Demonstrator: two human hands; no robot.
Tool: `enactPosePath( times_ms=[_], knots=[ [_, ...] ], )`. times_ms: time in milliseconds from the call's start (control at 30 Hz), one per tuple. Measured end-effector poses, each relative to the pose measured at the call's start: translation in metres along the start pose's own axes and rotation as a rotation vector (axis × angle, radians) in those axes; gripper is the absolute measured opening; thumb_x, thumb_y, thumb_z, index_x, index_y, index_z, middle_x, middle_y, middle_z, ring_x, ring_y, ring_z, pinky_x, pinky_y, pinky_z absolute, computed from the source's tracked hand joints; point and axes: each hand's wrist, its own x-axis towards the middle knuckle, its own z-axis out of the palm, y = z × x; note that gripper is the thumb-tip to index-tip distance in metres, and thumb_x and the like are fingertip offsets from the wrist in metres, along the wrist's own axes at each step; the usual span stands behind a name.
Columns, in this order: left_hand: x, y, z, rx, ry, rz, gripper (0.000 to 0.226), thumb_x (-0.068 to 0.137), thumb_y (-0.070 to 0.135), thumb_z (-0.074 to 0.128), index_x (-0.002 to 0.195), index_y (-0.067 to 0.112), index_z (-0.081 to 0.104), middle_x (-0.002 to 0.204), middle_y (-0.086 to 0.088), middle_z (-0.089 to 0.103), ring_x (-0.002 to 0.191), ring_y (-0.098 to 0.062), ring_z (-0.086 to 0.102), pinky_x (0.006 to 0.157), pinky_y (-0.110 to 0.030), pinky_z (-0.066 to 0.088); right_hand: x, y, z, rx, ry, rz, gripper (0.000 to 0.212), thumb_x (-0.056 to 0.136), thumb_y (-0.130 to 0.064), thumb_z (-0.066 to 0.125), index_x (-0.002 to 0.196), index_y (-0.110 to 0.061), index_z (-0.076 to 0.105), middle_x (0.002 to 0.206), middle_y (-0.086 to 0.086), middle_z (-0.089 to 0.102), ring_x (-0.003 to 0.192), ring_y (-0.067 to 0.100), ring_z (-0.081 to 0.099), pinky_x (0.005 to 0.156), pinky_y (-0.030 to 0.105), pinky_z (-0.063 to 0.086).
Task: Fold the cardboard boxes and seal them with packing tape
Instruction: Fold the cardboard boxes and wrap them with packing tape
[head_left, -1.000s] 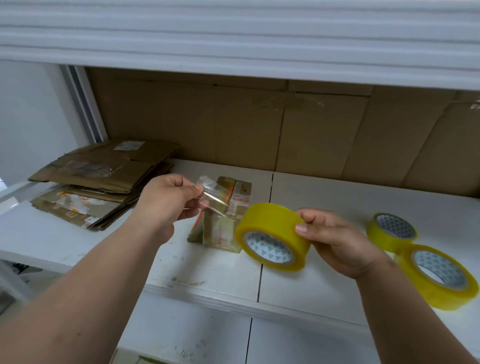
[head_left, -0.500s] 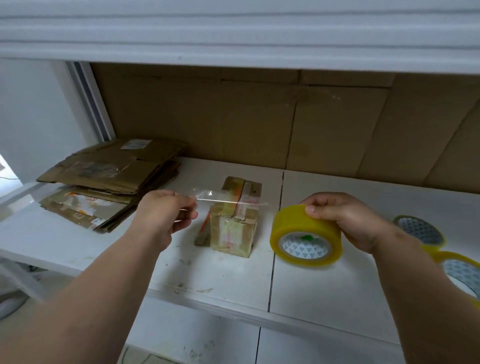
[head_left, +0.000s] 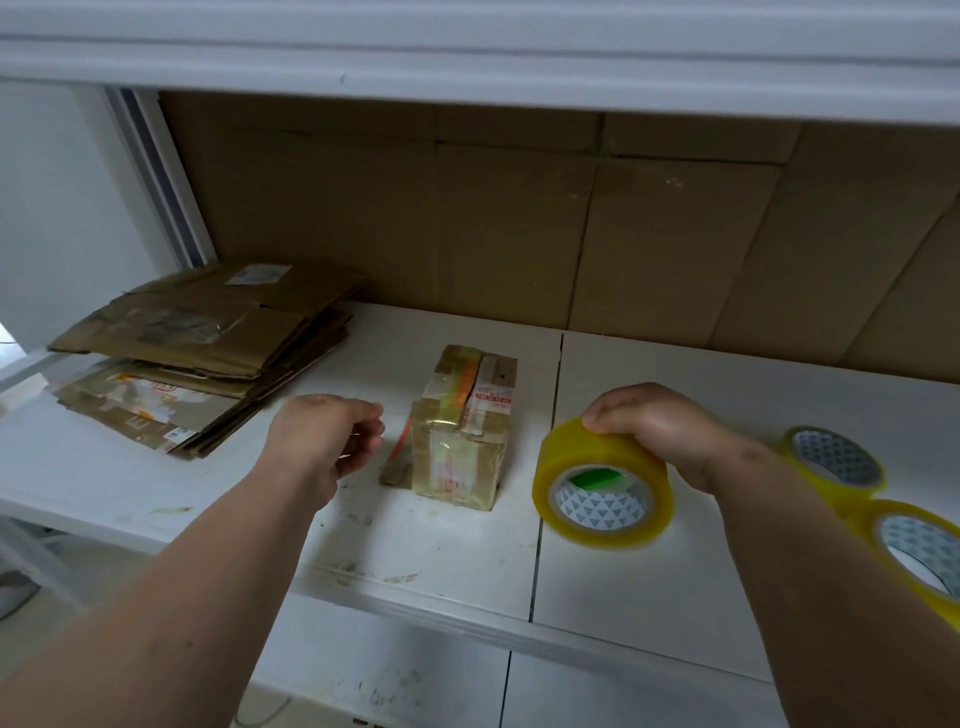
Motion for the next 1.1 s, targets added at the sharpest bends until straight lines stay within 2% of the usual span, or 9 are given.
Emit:
enactPosePath(
  times_ms=[233, 367, 467, 633, 733, 800, 933, 1000, 1100],
  knots=[
    [0.006, -0.017, 0.001, 0.062, -0.025, -0.062, 0.009, 0.086, 0.007, 0.069, 0.081, 0.001, 0.065, 0.059, -0.01, 0.064, 0.052, -0.021, 0.055, 0.057, -0.027, 0.048, 0.008, -0.003, 0.021, -0.276, -0.011, 0.04, 0.019, 0.09, -0.036, 0.061, 0.092, -0.02, 0.07, 0.096, 0.005, 0.068, 0.088, 0.021, 0.064, 0.078, 0.037, 0.053],
    [0.01, -0.026, 0.001, 0.133, -0.039, -0.072, 0.018, 0.085, 0.012, 0.072, 0.072, 0.004, 0.064, 0.069, -0.012, 0.067, 0.056, -0.022, 0.059, 0.058, -0.028, 0.05, 0.015, -0.014, 0.035, -0.448, 0.021, 0.064, 0.025, 0.086, -0.045, 0.058, 0.087, -0.021, 0.067, 0.09, 0.006, 0.067, 0.081, 0.02, 0.064, 0.071, 0.035, 0.054],
    [0.01, -0.028, 0.004, 0.179, -0.079, -0.112, 0.016, 0.085, 0.015, 0.073, 0.079, 0.002, 0.067, 0.078, -0.015, 0.072, 0.057, -0.02, 0.061, 0.055, -0.026, 0.051, 0.023, -0.022, 0.051, -0.617, 0.023, 0.055, 0.025, 0.085, -0.049, 0.053, 0.082, -0.025, 0.06, 0.083, 0.0, 0.062, 0.076, 0.016, 0.061, 0.062, 0.03, 0.05],
    [0.008, -0.025, 0.009, 0.23, -0.143, -0.17, 0.019, 0.089, 0.022, 0.071, 0.088, 0.004, 0.07, 0.084, -0.01, 0.076, 0.063, -0.019, 0.065, 0.054, -0.026, 0.051, 0.039, -0.027, 0.067, -0.756, 0.023, 0.056, 0.025, 0.087, -0.049, 0.049, 0.076, -0.027, 0.054, 0.077, -0.006, 0.059, 0.071, 0.012, 0.056, 0.059, 0.027, 0.042],
    [0.009, -0.023, 0.008, 0.265, -0.148, -0.123, 0.015, 0.089, 0.024, 0.072, 0.093, 0.012, 0.064, 0.084, -0.006, 0.072, 0.072, -0.02, 0.063, 0.062, -0.029, 0.051, 0.042, -0.025, 0.067, -0.756, 0.036, 0.075, 0.027, 0.084, -0.052, 0.052, 0.074, -0.027, 0.054, 0.075, -0.006, 0.059, 0.068, 0.012, 0.058, 0.057, 0.026, 0.044],
    [0.01, -0.024, 0.009, 0.262, -0.127, -0.048, 0.014, 0.089, 0.015, 0.07, 0.096, 0.018, 0.059, 0.079, -0.006, 0.062, 0.072, -0.02, 0.056, 0.065, -0.032, 0.049, 0.043, -0.025, 0.068, -0.751, 0.034, 0.085, 0.028, 0.08, -0.054, 0.054, 0.073, -0.027, 0.054, 0.074, -0.006, 0.06, 0.067, 0.012, 0.059, 0.056, 0.026, 0.045],
    [0.005, -0.027, 0.014, 0.233, -0.185, 0.116, 0.024, 0.093, -0.006, 0.052, 0.084, 0.008, 0.068, 0.072, -0.009, 0.064, 0.066, -0.019, 0.056, 0.055, -0.024, 0.051, 0.044, -0.028, 0.067, -0.74, 0.034, 0.094, 0.028, 0.078, -0.055, 0.056, 0.074, -0.027, 0.055, 0.075, -0.006, 0.06, 0.068, 0.012, 0.059, 0.056, 0.026, 0.044],
    [0.003, -0.025, 0.014, 0.219, -0.194, 0.116, 0.024, 0.097, 0.005, 0.053, 0.082, 0.011, 0.072, 0.076, -0.008, 0.068, 0.068, -0.019, 0.06, 0.059, -0.026, 0.053, 0.043, -0.026, 0.066, -0.729, 0.039, 0.089, 0.029, 0.08, -0.055, 0.057, 0.076, -0.027, 0.056, 0.076, -0.006, 0.061, 0.068, 0.012, 0.059, 0.056, 0.026, 0.044],
    [0.005, -0.018, 0.013, 0.345, -0.215, 0.14, 0.036, 0.095, 0.049, 0.058, 0.089, 0.017, 0.072, 0.087, -0.003, 0.073, 0.079, -0.019, 0.069, 0.068, -0.032, 0.054, 0.04, -0.024, 0.066, -0.725, 0.041, 0.055, 0.026, 0.083, -0.054, 0.054, 0.079, -0.028, 0.057, 0.077, -0.006, 0.061, 0.07, 0.012, 0.06, 0.059, 0.027, 0.046]
  ],
)
